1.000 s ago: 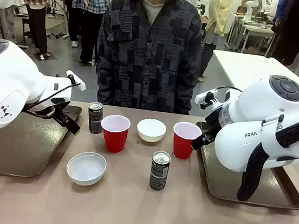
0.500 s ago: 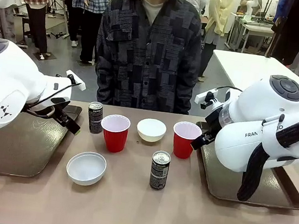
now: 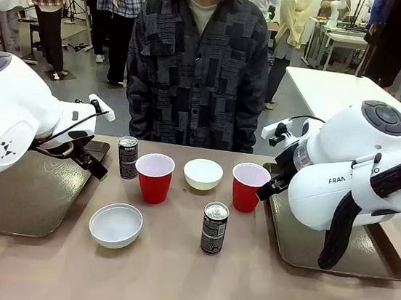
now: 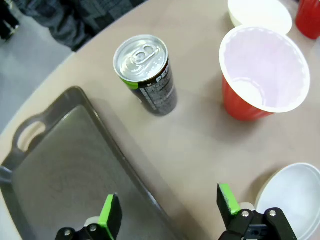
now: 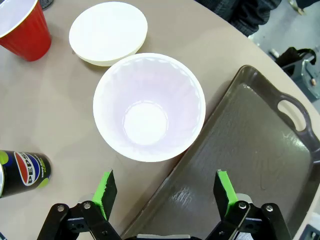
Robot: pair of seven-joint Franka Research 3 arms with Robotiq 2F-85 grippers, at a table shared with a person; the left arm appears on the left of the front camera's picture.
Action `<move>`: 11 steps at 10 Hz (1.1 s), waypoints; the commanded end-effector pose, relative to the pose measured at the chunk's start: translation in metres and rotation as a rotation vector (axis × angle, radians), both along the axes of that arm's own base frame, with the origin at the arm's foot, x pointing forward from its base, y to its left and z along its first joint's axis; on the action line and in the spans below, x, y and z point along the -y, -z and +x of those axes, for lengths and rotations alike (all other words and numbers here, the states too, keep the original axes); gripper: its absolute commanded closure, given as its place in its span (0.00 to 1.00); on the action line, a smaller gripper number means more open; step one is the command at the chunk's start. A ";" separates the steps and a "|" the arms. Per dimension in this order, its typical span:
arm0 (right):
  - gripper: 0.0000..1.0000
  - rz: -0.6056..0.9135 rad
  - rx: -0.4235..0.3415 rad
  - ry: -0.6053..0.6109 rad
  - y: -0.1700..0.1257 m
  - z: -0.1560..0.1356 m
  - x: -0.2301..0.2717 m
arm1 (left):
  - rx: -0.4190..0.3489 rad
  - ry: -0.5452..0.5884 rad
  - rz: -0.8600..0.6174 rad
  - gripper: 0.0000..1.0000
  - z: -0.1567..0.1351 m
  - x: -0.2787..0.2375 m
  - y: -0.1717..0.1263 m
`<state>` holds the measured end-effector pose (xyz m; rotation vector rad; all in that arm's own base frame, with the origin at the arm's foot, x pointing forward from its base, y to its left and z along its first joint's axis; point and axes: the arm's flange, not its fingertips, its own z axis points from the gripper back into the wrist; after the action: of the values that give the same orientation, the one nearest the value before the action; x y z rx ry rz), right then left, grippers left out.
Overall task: Prepare tableware on both trays.
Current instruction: Pick up a Picnic Bowl from the table and place it on a Handle tray.
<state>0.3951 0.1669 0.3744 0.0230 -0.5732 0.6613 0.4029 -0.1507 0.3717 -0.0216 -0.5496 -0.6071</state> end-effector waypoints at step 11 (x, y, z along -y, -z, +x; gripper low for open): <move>0.00 -0.034 -0.178 0.128 -0.070 -0.179 0.021 | -0.193 0.110 0.087 0.00 -0.139 -0.006 -0.069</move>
<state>0.3099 0.1671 0.4821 -0.0178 -0.4180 0.5397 0.3203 -0.1685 0.4618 -0.0029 -0.3502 -0.7247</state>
